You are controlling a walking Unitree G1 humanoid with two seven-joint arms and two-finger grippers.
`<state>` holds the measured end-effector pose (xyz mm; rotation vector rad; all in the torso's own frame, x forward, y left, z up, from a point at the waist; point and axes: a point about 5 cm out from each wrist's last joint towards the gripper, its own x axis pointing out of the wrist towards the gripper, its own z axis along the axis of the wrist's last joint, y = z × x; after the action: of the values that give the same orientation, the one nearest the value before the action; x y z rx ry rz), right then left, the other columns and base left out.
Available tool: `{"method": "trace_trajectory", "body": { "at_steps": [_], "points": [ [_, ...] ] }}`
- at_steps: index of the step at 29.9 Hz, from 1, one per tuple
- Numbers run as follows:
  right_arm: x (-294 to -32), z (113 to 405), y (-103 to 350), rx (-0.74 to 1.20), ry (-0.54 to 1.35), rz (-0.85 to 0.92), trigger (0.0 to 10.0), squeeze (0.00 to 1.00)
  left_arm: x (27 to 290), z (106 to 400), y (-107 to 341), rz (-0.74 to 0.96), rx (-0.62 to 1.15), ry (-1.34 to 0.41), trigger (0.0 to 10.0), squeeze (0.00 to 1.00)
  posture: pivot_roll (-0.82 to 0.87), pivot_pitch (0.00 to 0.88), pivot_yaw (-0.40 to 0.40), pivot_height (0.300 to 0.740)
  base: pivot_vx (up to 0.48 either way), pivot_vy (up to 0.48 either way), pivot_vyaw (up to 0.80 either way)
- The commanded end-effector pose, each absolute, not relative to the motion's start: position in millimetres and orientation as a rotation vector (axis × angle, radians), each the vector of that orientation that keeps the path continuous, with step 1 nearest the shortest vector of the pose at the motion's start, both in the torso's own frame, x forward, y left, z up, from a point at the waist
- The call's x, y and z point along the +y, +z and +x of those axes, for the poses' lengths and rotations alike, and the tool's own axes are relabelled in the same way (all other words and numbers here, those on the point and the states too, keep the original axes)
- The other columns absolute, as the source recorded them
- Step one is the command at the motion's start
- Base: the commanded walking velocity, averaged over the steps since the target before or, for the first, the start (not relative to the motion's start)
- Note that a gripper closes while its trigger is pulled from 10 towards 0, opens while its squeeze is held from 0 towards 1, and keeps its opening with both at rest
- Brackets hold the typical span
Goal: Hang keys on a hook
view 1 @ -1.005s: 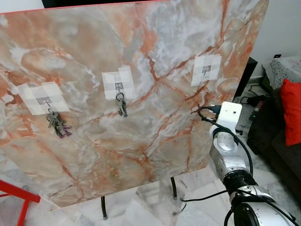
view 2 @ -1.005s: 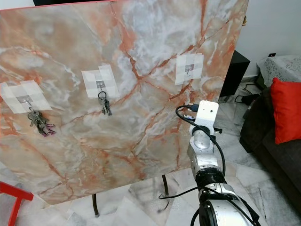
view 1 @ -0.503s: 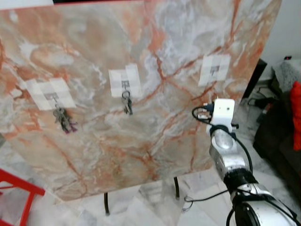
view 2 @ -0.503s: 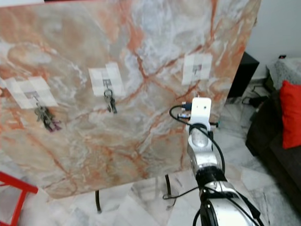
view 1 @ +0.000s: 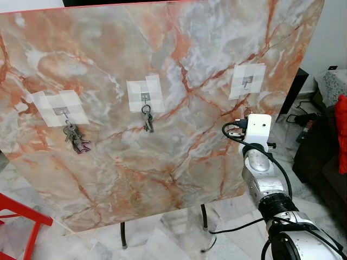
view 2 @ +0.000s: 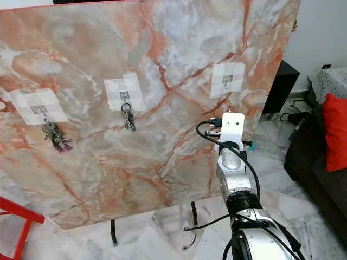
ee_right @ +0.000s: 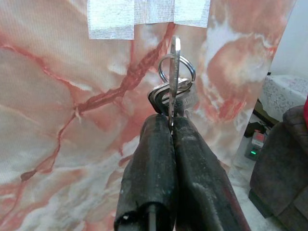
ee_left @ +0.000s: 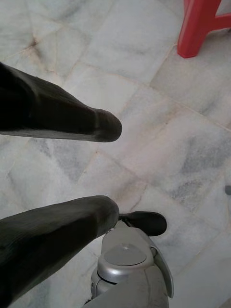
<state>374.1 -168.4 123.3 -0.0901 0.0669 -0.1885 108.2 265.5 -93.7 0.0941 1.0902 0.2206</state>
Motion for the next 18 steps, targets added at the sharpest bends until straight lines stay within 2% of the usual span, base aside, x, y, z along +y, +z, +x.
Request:
{"method": "trace_trajectory", "body": {
  "at_steps": [1, 16, 18],
  "points": [
    [-168.3, 376.2, 129.6, 0.05, -0.195, -0.069, 10.0, 0.0, 264.8, 106.2, -94.6, 0.083, 1.098, 0.218, 10.0, 0.0, 0.13, 0.0, -0.002, 0.74, 0.0, 0.0, 0.0],
    [-166.5, 376.5, 129.7, 0.052, -0.191, -0.069, 10.0, 0.0, 264.4, 106.4, -94.5, 0.078, 1.095, 0.214, 10.0, 0.0, 0.13, 0.0, -0.004, 0.74, 0.0, 0.0, 0.0],
    [-166.6, 376.6, 129.7, 0.052, -0.189, -0.07, 10.0, 0.0, 264.2, 106.4, -94.6, 0.076, 1.094, 0.214, 10.0, 0.0, 0.13, 0.0, -0.005, 0.74, 0.249, 0.0, 0.0]
  ]
}}
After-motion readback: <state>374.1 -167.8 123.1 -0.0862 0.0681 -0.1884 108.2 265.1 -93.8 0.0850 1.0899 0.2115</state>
